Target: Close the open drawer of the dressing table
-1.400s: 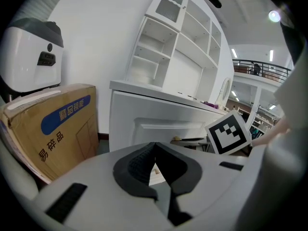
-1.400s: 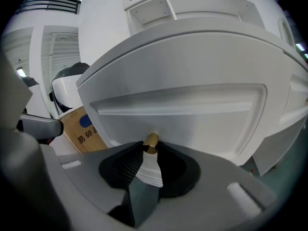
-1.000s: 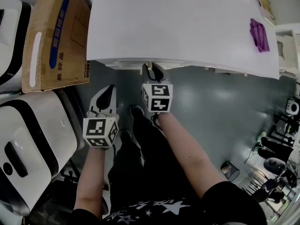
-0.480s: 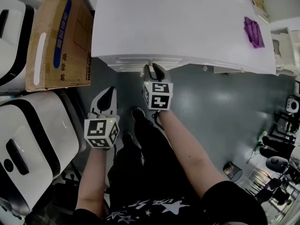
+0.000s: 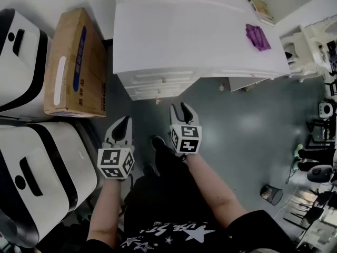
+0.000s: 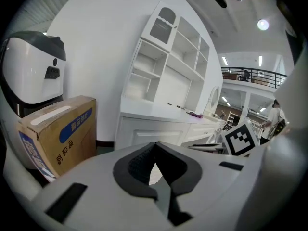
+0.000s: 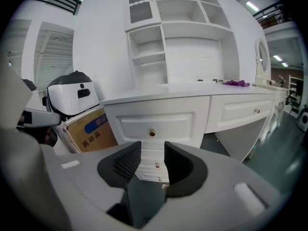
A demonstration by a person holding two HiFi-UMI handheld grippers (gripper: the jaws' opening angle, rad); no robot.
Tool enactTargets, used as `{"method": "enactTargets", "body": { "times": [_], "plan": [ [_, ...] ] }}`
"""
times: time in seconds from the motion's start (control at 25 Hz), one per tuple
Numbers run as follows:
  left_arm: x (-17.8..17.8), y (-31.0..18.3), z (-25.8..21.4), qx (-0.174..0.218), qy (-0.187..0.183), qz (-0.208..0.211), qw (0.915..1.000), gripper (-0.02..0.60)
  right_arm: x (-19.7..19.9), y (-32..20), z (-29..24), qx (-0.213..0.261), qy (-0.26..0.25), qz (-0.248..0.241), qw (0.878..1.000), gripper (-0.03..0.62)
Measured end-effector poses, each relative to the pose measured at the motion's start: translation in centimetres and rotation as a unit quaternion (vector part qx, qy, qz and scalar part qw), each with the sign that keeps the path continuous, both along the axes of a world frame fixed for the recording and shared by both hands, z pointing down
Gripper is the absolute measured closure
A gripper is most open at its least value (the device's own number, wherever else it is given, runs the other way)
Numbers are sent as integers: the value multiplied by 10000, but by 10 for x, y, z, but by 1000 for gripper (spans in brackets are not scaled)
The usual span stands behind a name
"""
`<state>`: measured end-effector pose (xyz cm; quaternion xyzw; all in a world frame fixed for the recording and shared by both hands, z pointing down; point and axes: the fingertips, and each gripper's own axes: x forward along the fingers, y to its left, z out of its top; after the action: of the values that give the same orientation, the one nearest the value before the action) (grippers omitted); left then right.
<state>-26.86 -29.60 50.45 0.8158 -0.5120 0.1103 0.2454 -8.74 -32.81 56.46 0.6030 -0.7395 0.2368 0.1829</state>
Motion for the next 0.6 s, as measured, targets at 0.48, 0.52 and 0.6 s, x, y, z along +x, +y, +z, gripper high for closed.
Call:
{"method": "enactTargets", "body": {
  "times": [0.48,0.52,0.6],
  "plan": [
    [2,64,-62,278,211,388,9986,572,7,105,-116,690,-331,201,9969,513],
    [3,69,-67,291,221,398,9985,572,8,111,-123,727,-264,132,9969,526],
    [7,76,-74,347,212,417,9983,572,8,121,-134,827,-113,-42,9965,530]
  ]
}}
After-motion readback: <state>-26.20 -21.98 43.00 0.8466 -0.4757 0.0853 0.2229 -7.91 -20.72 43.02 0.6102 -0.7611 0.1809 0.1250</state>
